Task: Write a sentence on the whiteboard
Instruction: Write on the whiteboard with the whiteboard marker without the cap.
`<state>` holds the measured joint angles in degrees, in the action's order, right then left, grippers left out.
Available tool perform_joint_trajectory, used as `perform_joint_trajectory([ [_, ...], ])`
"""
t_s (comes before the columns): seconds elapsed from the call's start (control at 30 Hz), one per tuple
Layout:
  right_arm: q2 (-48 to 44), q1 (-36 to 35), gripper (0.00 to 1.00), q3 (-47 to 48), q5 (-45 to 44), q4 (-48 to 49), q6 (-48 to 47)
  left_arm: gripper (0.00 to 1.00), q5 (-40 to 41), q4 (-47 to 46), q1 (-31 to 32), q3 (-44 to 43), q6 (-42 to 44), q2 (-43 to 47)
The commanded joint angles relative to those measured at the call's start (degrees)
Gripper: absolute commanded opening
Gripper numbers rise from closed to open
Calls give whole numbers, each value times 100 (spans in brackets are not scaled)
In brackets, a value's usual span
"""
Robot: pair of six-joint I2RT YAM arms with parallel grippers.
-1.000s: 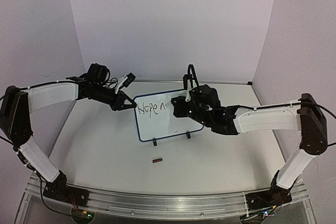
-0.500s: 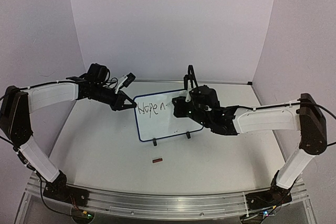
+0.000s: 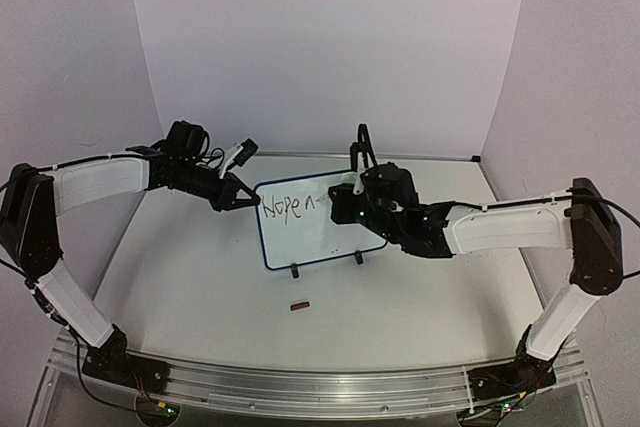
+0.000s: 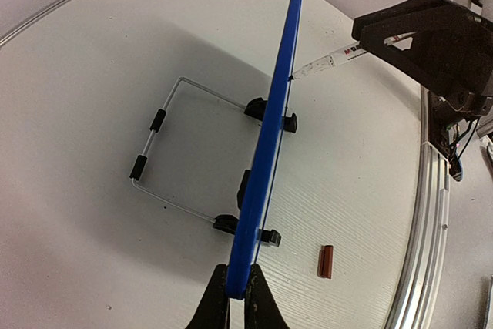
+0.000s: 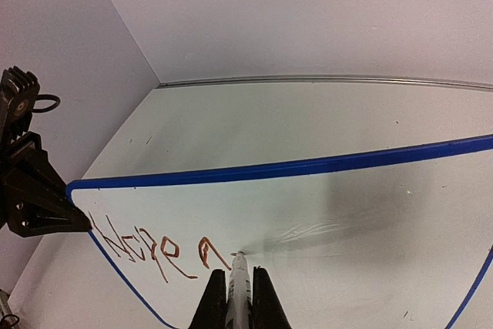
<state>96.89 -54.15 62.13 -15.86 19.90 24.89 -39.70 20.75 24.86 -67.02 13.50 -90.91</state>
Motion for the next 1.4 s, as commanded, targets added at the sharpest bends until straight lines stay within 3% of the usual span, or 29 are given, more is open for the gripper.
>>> perform_joint_trajectory([
  [0.0,-207,14,0,136,-260,118,-90,0,409,1,19,14,194,-32],
  [1.37,-4,12,0,59,167,354,11,0,393,-1,22,14,194,-40],
])
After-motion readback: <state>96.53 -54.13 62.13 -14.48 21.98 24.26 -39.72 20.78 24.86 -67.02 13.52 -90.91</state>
